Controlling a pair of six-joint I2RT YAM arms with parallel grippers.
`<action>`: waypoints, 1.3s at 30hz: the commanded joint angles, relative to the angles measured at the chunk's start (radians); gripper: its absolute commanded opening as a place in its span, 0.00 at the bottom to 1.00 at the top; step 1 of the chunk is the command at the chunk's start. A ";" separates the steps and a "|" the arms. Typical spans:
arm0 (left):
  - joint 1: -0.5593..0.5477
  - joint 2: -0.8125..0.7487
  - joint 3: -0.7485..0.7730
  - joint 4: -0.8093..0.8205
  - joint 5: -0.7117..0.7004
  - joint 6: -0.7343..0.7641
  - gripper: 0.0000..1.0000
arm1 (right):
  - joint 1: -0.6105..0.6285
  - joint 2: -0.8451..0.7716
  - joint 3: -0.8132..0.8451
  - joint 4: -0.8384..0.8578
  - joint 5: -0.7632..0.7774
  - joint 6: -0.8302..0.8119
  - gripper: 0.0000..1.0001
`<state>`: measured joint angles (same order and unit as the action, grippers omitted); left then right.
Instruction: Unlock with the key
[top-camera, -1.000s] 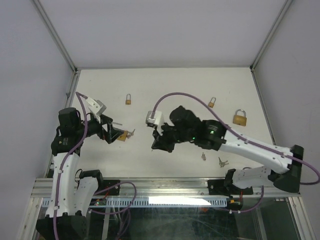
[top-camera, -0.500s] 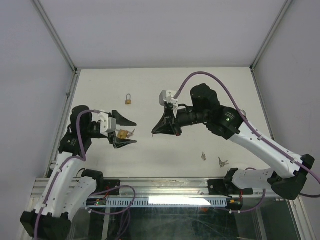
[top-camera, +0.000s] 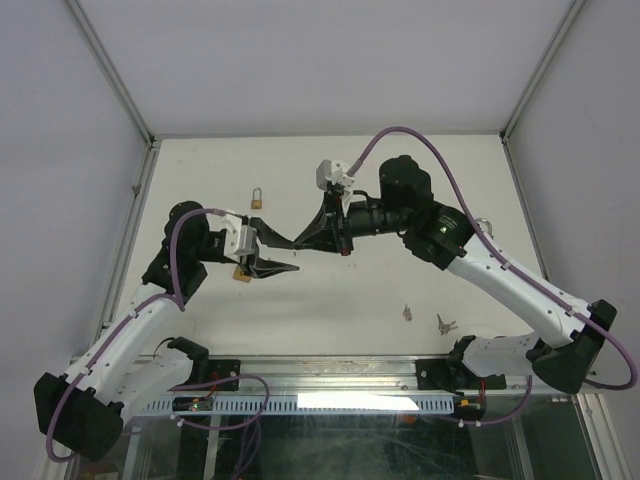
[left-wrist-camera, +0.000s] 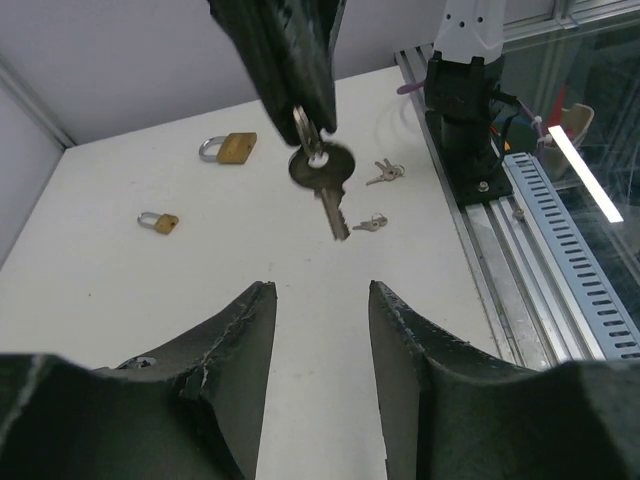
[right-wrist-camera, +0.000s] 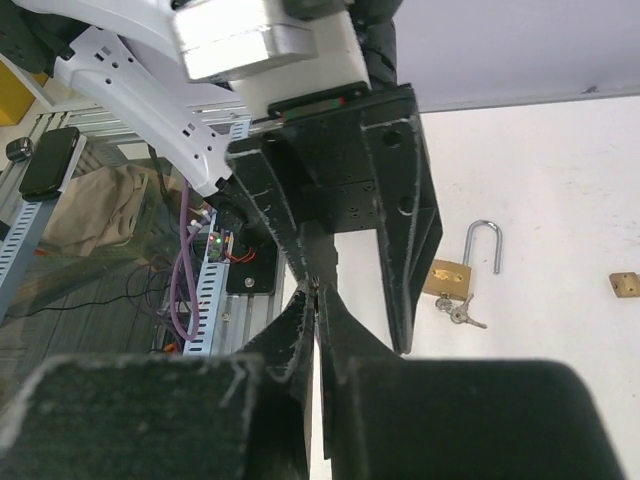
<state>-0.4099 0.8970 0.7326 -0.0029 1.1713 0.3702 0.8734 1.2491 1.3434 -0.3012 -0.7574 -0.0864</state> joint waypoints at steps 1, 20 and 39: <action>-0.031 -0.007 -0.004 0.161 -0.018 -0.041 0.41 | -0.020 0.019 0.034 0.077 -0.029 0.036 0.00; -0.043 -0.028 0.026 0.122 -0.095 -0.089 0.20 | -0.073 0.029 -0.015 0.098 -0.074 0.071 0.00; -0.057 -0.018 0.028 0.132 -0.079 -0.058 0.00 | -0.088 0.053 -0.051 0.139 -0.101 0.102 0.00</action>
<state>-0.4583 0.8780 0.7315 0.0925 1.0737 0.2878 0.7902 1.2957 1.2888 -0.2253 -0.8333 -0.0017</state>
